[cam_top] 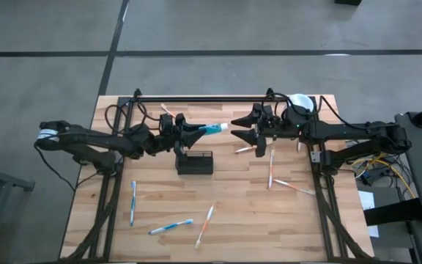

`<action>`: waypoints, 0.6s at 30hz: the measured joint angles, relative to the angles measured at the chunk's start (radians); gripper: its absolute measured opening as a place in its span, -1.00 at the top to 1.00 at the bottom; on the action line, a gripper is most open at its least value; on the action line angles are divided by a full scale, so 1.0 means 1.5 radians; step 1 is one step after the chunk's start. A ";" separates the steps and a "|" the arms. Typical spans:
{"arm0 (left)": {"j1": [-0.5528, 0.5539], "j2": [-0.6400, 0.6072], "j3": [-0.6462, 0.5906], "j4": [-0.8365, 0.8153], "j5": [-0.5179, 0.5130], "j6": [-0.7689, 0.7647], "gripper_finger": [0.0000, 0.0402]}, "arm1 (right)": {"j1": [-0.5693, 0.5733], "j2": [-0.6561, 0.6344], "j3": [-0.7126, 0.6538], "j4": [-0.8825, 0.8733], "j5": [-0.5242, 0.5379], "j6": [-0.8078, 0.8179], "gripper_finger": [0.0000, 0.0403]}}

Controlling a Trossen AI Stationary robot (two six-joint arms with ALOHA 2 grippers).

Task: Pick & Place toothbrushing station
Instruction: Put the blue mouthwash into the middle section of the wire organizer

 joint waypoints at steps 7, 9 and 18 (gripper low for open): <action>0.000 0.000 0.000 0.000 0.000 0.000 0.53 | 0.000 0.000 0.000 0.003 0.001 -0.001 0.00; 0.000 0.000 0.000 0.000 0.000 0.000 0.53 | 0.000 0.000 0.000 0.007 0.004 -0.001 0.00; 0.000 0.000 0.000 0.000 0.002 -0.002 0.53 | 0.001 0.009 0.000 0.009 0.008 -0.003 0.00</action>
